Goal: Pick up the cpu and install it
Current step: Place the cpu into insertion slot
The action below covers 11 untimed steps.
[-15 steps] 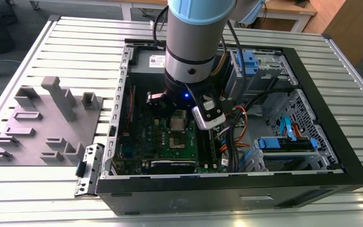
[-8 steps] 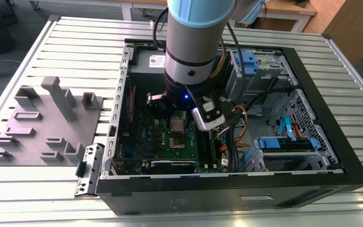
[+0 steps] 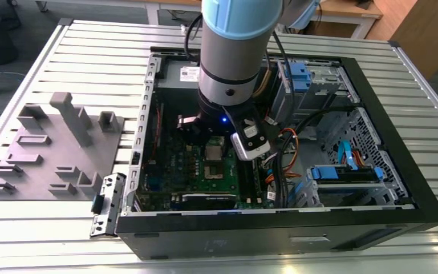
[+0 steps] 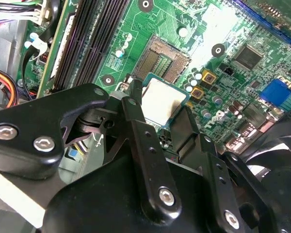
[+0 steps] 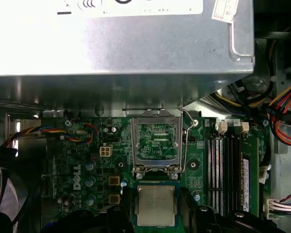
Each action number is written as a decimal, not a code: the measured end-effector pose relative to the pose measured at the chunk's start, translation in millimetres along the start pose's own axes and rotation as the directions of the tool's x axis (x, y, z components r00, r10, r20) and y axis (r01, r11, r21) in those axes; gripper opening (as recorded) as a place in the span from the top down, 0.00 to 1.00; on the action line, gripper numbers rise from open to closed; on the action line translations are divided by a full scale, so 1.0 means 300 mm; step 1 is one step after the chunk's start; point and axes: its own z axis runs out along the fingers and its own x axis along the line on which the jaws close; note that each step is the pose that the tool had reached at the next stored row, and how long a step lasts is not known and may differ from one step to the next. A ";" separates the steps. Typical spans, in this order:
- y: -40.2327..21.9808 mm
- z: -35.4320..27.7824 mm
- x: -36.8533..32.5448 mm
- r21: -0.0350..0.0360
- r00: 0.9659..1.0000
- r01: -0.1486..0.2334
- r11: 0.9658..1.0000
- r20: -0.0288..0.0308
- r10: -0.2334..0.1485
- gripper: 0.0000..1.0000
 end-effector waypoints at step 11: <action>0.000 0.006 0.000 -0.001 1.000 0.000 1.000 0.000 0.000 0.53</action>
